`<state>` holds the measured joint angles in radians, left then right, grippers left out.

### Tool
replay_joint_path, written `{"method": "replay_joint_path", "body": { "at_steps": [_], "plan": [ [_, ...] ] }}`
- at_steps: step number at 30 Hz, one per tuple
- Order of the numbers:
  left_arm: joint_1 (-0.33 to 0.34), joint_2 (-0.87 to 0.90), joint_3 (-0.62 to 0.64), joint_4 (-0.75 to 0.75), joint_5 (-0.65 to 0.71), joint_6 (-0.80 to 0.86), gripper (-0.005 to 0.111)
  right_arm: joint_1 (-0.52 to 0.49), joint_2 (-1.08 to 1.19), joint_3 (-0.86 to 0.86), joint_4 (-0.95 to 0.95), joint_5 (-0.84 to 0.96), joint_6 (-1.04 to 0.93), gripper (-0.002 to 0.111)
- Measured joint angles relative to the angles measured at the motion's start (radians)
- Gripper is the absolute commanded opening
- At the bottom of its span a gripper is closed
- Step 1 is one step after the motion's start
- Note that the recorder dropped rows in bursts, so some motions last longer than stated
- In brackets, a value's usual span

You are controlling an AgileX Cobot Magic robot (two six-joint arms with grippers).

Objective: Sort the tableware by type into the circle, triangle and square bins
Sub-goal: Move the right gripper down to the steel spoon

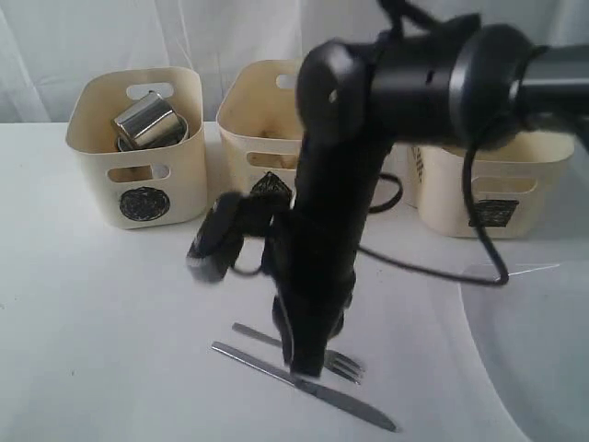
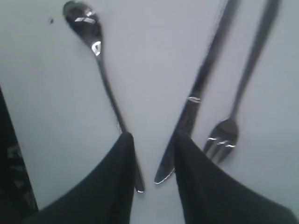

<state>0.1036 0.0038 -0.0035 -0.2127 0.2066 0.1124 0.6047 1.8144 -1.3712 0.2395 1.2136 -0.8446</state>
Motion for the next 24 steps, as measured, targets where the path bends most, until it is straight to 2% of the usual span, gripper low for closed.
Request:
{"method": "replay_joint_path", "body": {
  "at_steps": [3,9,18,24],
  "plan": [
    [0.0,0.0,0.0,0.0,0.0,0.0,0.0,0.076,0.002,0.061,-0.05,-0.046,-0.018,0.032],
    [0.0,0.0,0.0,0.0,0.0,0.0,0.0,0.128,0.02,0.161,-0.054,-0.11,-0.022,0.057],
    [0.0,0.0,0.0,0.0,0.0,0.0,0.0,0.128,0.029,0.234,-0.017,-0.301,-0.036,0.057],
    [0.0,0.0,0.0,0.0,0.0,0.0,0.0,0.135,0.029,0.285,0.029,-0.347,-0.086,0.057]
  ]
}}
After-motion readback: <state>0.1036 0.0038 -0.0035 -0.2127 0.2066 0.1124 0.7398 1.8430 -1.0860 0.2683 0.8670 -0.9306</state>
